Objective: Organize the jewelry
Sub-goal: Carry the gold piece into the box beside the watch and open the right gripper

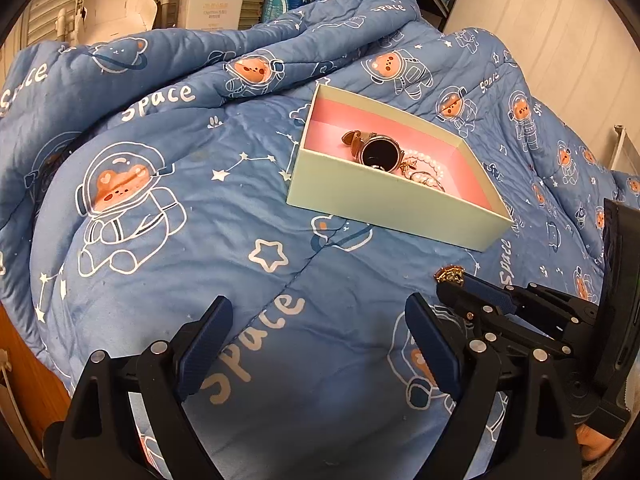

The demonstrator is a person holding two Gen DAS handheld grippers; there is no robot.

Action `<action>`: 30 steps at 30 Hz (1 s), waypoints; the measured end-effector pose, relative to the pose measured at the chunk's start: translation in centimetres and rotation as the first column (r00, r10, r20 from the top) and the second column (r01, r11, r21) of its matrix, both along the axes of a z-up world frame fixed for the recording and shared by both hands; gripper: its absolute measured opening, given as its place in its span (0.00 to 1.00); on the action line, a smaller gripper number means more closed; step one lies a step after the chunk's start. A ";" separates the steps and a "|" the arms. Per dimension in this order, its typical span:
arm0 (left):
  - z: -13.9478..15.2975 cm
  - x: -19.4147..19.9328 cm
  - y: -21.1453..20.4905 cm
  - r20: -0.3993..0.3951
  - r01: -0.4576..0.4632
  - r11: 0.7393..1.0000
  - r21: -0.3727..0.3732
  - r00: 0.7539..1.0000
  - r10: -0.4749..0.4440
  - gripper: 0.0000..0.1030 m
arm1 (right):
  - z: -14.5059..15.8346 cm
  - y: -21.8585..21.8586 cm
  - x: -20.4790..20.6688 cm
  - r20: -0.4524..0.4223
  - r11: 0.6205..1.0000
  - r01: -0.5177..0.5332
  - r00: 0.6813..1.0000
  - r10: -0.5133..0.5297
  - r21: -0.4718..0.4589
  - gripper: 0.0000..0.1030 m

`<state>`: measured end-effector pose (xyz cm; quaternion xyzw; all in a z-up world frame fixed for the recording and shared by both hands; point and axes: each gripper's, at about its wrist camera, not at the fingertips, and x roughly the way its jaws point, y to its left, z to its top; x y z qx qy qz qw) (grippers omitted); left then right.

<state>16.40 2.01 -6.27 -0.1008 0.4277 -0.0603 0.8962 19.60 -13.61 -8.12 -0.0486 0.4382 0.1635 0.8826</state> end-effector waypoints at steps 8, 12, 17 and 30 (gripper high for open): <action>0.0 -0.1 -0.1 -0.001 0.000 1.000 -0.005 1.000 0.000 0.83 | 0.5 -2.4 0.4 -0.075 0.992 0.016 0.997 -0.007 0.128 0.16; 0.1 -0.1 -0.1 0.000 0.004 1.000 -0.006 1.000 -0.004 0.83 | 1.1 -3.1 0.1 -0.078 0.988 0.008 0.997 0.004 0.153 0.16; 0.4 -0.4 -0.6 0.004 0.019 1.000 -0.010 1.000 -0.019 0.83 | 2.2 -3.2 -0.5 -0.061 0.986 -0.026 0.997 0.037 0.167 0.16; 2.0 -0.2 -1.4 0.039 0.047 0.999 -0.007 0.998 -0.047 0.83 | 4.8 -3.3 -0.9 -0.021 0.981 -0.052 0.998 0.057 0.186 0.16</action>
